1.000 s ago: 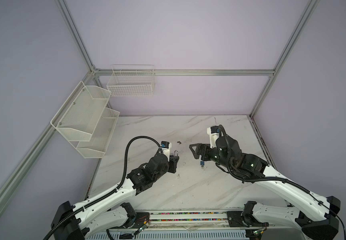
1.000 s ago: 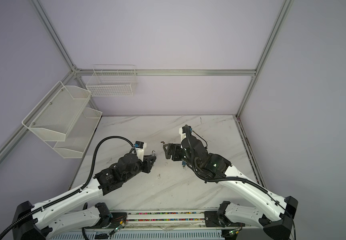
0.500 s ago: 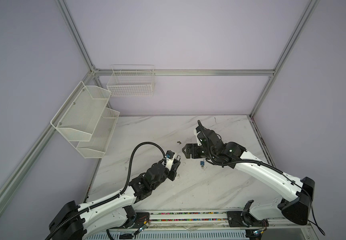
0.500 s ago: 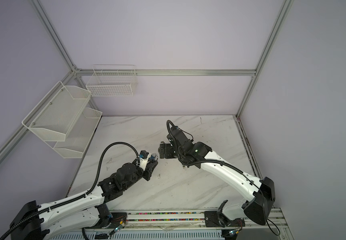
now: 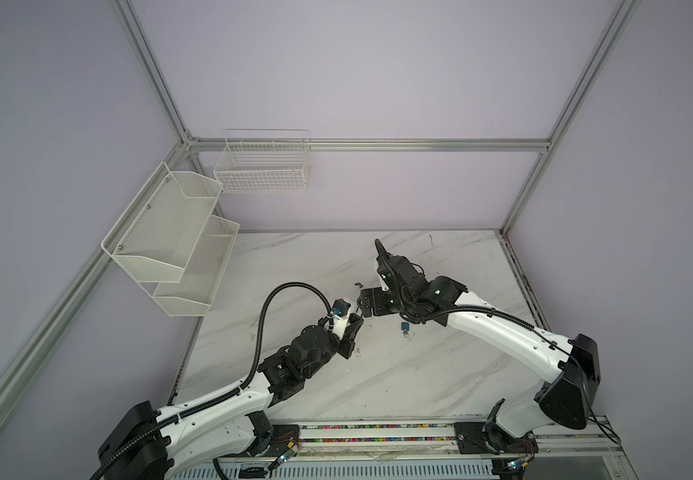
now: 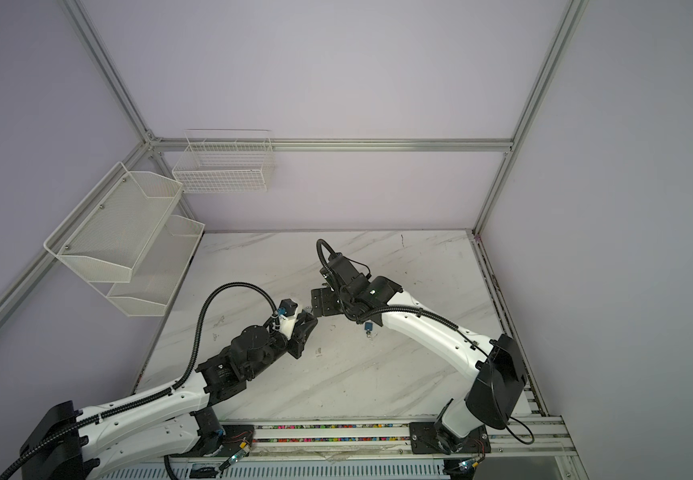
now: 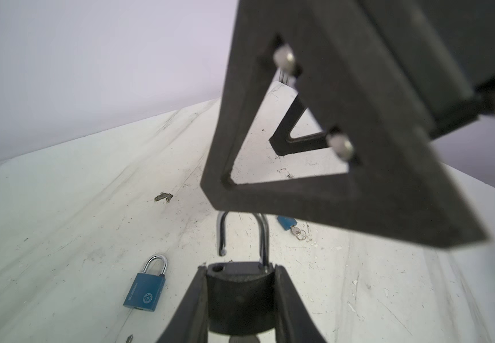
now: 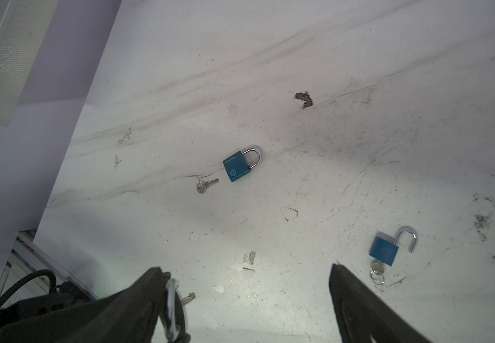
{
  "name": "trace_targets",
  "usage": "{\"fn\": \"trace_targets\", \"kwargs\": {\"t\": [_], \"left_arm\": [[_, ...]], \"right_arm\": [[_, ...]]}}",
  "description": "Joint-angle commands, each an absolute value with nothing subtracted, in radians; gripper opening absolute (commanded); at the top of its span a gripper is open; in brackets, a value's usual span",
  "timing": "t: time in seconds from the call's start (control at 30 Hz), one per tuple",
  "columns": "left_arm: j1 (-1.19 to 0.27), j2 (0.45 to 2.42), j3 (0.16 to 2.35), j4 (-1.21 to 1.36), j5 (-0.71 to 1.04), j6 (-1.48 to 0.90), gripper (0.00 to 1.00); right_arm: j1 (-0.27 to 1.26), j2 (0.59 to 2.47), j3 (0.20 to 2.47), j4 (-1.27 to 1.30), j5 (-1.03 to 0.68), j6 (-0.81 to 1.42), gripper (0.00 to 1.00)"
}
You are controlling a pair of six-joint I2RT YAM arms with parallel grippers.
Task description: Unlock with the key
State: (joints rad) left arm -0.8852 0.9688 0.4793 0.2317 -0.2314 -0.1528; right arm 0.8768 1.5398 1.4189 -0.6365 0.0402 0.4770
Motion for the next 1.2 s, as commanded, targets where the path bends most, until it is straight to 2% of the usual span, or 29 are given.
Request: {"fn": "trace_targets", "kwargs": {"t": [0.0,0.3,0.57,0.83,1.03,1.17], "left_arm": [[-0.890,0.954,0.453,0.311,-0.235,-0.134,0.00],[-0.889,0.940,0.440,0.319,-0.240,-0.110,0.00],[-0.890,0.943,0.437,0.336,-0.256,-0.107,0.00],[-0.890,0.951,0.445,0.350,-0.258,-0.108,0.00],[-0.889,0.973,0.466,0.345,-0.268,-0.145,0.00],[-0.903,1.021,0.539,0.256,-0.310,-0.256,0.00]], "right_arm": [[0.874,1.562,1.450,-0.689,0.092,0.451,0.90],[0.847,1.588,1.457,-0.719,0.072,0.425,0.91],[0.805,1.548,1.410,-0.719,-0.069,0.388,0.90],[0.796,1.482,1.358,-0.703,-0.133,0.363,0.90],[0.783,1.425,1.338,-0.715,-0.030,0.395,0.91],[0.750,1.379,1.308,-0.707,0.056,0.405,0.93]]}}
